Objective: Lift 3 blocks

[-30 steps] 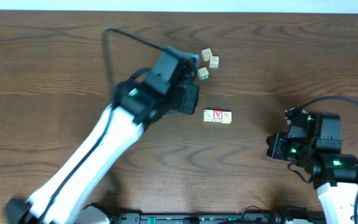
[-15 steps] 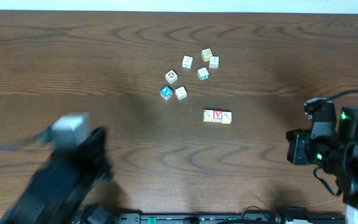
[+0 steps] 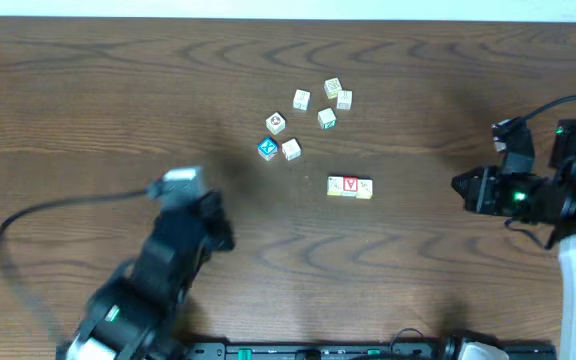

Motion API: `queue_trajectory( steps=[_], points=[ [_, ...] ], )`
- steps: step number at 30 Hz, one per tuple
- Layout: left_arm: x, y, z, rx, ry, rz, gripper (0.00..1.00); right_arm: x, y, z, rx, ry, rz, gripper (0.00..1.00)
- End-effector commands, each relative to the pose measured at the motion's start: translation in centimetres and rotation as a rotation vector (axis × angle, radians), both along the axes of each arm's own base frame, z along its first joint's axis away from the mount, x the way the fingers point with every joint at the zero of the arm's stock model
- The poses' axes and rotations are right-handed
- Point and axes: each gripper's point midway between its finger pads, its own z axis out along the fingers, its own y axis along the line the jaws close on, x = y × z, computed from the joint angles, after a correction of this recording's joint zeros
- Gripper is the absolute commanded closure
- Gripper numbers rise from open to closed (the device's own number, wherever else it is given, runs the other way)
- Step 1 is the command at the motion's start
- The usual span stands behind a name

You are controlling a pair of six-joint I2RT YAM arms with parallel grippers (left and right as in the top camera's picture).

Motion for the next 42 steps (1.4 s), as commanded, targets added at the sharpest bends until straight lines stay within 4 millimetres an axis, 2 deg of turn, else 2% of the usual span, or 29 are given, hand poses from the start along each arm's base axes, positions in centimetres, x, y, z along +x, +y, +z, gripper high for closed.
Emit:
queue_trajectory(
  steps=[1,3,5,7,10,11,15,22,29,33,37,42],
  points=[
    [1.2,-3.8,-2.2,-0.119,0.12,-0.231,0.93,-0.2,-0.1,1.7,0.151,-0.127,0.125,0.99],
    [2.1,-4.1,-1.8,-0.21,0.125,-0.304,0.92,-0.5,-1.2,1.7,0.182,-0.14,0.099,0.99],
    [2.5,-3.9,-0.4,-0.284,0.078,-0.422,0.93,-1.0,-1.4,2.1,0.261,-0.188,0.098,0.99],
    [2.6,-2.3,0.7,-0.347,0.03,-0.49,0.93,-1.3,-1.5,2.2,0.298,-0.242,0.117,0.99],
    [2.7,0.7,-0.2,-0.354,0.047,-0.443,0.92,-1.4,-1.7,1.0,0.311,-0.226,0.103,0.99],
    [2.4,1.1,-0.6,-0.356,0.058,-0.446,0.93,-1.5,-1.6,0.6,0.317,-0.219,0.102,0.99],
    [1.0,0.5,-0.9,-0.407,0.081,-0.53,0.93,-2.2,-1.1,0.0,0.336,-0.195,0.115,0.99],
    [1.3,1.1,-1.5,-0.37,0.09,-0.494,0.93,-4.4,0.1,0.6,0.31,-0.215,0.184,0.99],
    [1.4,1.4,-1.7,-0.333,0.076,-0.496,0.93,-5.3,-0.6,1.6,0.243,-0.266,0.127,0.99],
    [1.6,1.6,-1.9,-0.321,0.08,-0.482,0.93,-5.6,-2.2,1.3,0.23,-0.217,0.008,0.99],
    [2.2,2.5,-2.6,-0.267,0.088,-0.428,0.93,-4.2,-5.9,0.6,0.251,-0.179,-0.204,0.99],
    [3.1,3.6,-3.2,-0.214,0.096,-0.357,0.93,-2.8,-7.3,-1.0,0.254,-0.126,-0.223,0.99]
  ],
)
